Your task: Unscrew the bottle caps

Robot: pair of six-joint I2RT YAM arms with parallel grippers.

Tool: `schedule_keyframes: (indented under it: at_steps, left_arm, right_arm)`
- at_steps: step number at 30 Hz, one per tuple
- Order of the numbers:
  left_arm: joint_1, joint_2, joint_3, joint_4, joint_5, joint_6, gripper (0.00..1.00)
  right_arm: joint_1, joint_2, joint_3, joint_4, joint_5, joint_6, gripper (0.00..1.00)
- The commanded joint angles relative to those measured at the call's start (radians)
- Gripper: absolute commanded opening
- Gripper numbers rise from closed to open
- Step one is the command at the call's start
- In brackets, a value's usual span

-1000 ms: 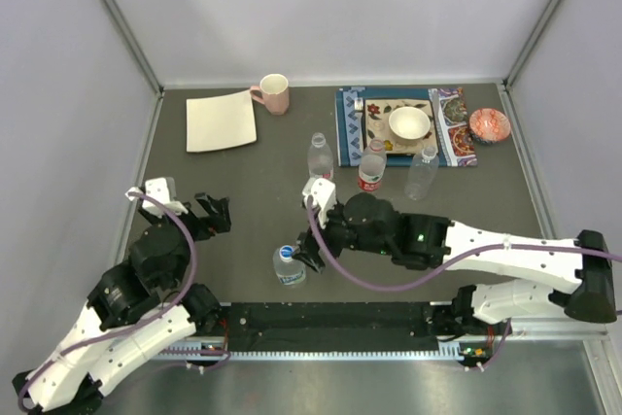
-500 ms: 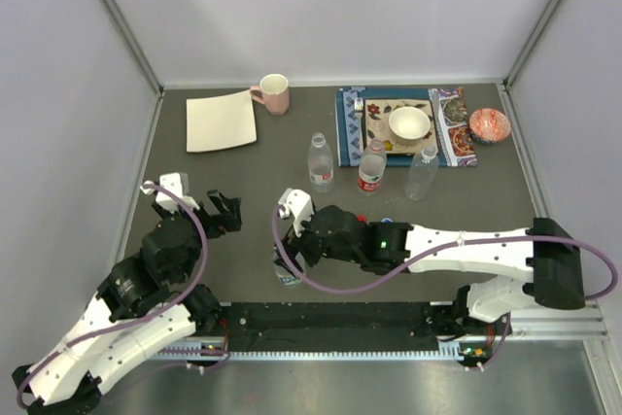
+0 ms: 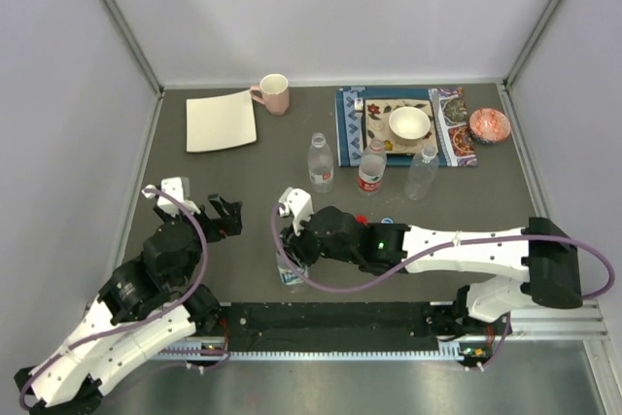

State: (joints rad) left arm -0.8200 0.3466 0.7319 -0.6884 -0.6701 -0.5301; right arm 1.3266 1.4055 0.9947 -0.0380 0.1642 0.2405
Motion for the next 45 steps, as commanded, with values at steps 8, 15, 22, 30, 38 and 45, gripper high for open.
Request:
schedule_keyframes:
  at_steps: [8, 15, 22, 30, 38, 45]
  left_arm:
    - [0.001, 0.02, 0.092, 0.189, 0.018, 0.169, 0.99]
    - [0.001, 0.132, 0.251, 0.39, 0.211, 0.228, 0.99]
    - [0.008, 0.357, 0.44, 0.459, 0.603, 0.243, 0.99]
    - [0.039, 0.508, 0.5, 0.555, 1.116, 0.193, 0.99]
    - [0.056, 0.512, 0.478, 0.612, 1.287, 0.2, 0.99]
    - [0.061, 0.578, 0.506, 0.618, 1.38, 0.154, 0.99]
  right_arm:
    - [-0.01, -0.255, 0.25, -0.207, 0.193, -0.061, 0.0]
    - [-0.185, -0.336, 0.397, -0.358, 0.039, 0.144, 0.0]
    - [-0.277, -0.43, 0.394, -0.372, -0.071, 0.24, 0.0]
    - [-0.31, -0.571, 0.369, -0.388, -0.045, 0.261, 0.0]
    - [-0.31, -0.611, 0.377, -0.39, -0.095, 0.263, 0.0]
    - [-0.31, -0.557, 0.429, -0.363, -0.185, 0.261, 0.0]
